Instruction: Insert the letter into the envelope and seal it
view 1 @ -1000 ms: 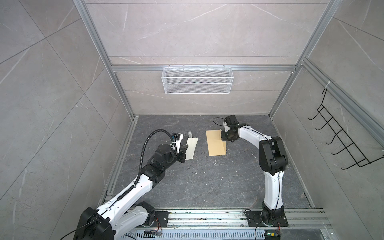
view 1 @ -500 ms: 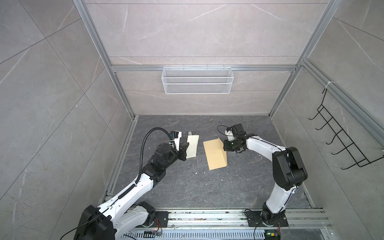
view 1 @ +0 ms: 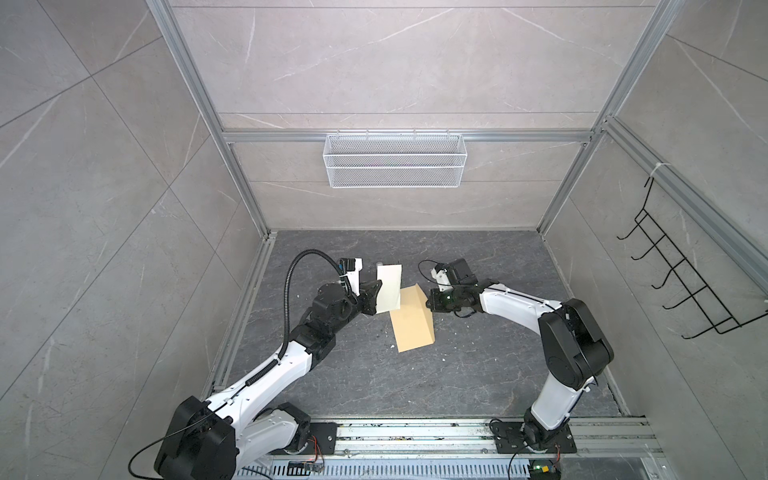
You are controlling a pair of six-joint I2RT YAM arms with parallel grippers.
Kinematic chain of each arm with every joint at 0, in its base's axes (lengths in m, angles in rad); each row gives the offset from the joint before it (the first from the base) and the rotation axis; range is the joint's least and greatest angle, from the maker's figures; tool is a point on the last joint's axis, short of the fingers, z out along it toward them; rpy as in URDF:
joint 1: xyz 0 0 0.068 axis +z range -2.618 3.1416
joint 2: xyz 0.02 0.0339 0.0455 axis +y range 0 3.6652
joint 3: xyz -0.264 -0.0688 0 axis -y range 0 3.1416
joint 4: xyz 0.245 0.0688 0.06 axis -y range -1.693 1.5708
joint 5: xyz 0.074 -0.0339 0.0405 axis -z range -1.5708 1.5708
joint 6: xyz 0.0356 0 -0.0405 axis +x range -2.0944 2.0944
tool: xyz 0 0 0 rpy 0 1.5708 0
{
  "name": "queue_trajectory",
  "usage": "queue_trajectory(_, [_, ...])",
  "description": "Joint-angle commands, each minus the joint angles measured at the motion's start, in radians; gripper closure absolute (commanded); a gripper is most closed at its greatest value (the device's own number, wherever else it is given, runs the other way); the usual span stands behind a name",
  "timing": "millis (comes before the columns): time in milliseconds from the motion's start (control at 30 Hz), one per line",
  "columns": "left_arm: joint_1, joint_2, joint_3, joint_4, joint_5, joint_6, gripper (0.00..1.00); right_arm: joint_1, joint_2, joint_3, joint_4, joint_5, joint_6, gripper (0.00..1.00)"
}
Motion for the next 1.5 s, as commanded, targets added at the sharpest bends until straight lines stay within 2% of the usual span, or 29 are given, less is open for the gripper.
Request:
queue_trajectory(0, [0.006,0.006,0.001,0.112,0.01,-0.061,1.0,0.003,-0.023,-0.013,0.03,-0.015,0.005,0.64])
queue_trajectory(100, [0.006,0.008,-0.003,0.138,0.021,-0.088,1.0,0.003,-0.096,-0.024,0.03,0.0,-0.018,0.48])
queue_trajectory(233, [0.007,0.009,0.001,0.18,0.063,-0.126,1.0,0.003,-0.258,-0.078,0.09,-0.004,-0.042,0.34])
queue_trajectory(400, [0.009,0.024,0.02,0.253,0.13,-0.201,1.0,0.003,-0.419,-0.185,0.32,-0.164,0.009,0.15])
queue_trajectory(633, [0.009,0.055,0.04,0.365,0.232,-0.293,1.0,0.003,-0.459,-0.25,0.597,-0.325,0.149,0.02])
queue_trajectory(933, [0.014,0.04,0.037,0.423,0.263,-0.343,1.0,0.003,-0.392,-0.25,0.712,-0.403,0.234,0.01])
queue_trajectory(1200, [0.018,0.049,0.04,0.494,0.302,-0.407,1.0,0.003,-0.331,-0.245,0.87,-0.521,0.309,0.07])
queue_trajectory(1367, [0.021,0.041,0.04,0.488,0.304,-0.408,1.0,0.003,-0.3,-0.255,0.977,-0.59,0.377,0.17])
queue_trajectory(1467, [0.023,0.039,0.039,0.482,0.303,-0.404,1.0,0.003,-0.285,-0.263,1.031,-0.601,0.414,0.35])
